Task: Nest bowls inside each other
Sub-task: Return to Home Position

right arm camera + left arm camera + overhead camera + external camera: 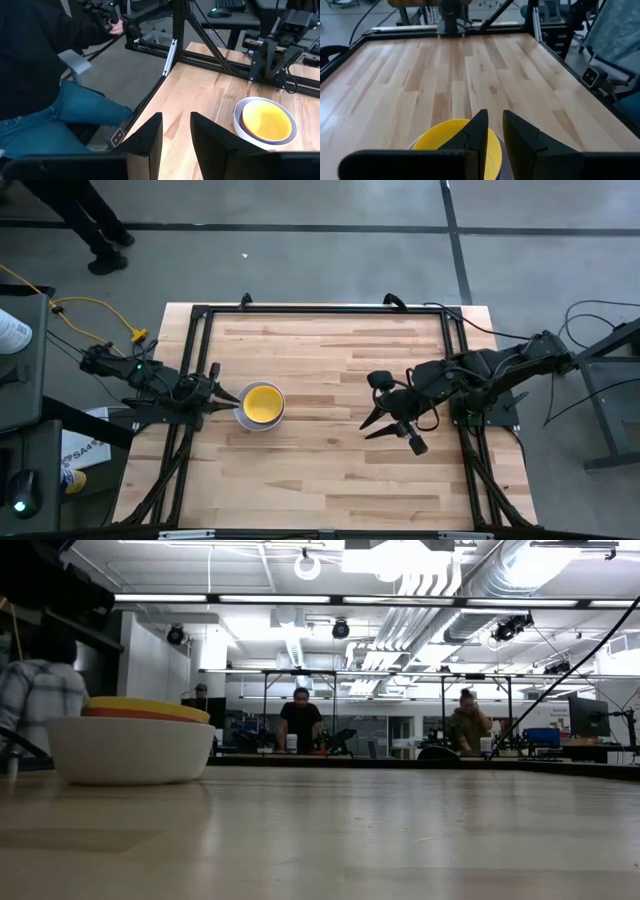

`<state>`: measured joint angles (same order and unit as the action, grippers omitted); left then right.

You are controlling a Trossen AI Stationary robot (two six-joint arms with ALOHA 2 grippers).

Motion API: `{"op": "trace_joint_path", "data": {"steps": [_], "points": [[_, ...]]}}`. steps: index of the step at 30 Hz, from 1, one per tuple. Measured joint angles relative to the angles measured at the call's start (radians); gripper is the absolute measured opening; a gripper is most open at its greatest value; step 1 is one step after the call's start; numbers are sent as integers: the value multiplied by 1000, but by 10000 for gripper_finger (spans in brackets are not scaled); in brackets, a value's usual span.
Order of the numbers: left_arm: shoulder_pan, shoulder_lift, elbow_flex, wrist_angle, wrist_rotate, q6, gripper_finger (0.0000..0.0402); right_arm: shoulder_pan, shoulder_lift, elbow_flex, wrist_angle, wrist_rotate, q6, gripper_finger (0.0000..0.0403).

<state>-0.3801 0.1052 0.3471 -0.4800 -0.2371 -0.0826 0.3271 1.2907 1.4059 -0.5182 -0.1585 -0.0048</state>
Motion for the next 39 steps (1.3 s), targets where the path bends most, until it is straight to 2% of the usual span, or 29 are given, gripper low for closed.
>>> {"op": "trace_joint_path", "data": {"steps": [14, 39], "points": [[0, -100, -125, 90, 22, 0, 58, 0, 0, 0, 6, 1, 8, 94], [0, -99, -274, 395, 59, 35, 58, 0, 0, 0, 7, 0, 13, 94]]}}
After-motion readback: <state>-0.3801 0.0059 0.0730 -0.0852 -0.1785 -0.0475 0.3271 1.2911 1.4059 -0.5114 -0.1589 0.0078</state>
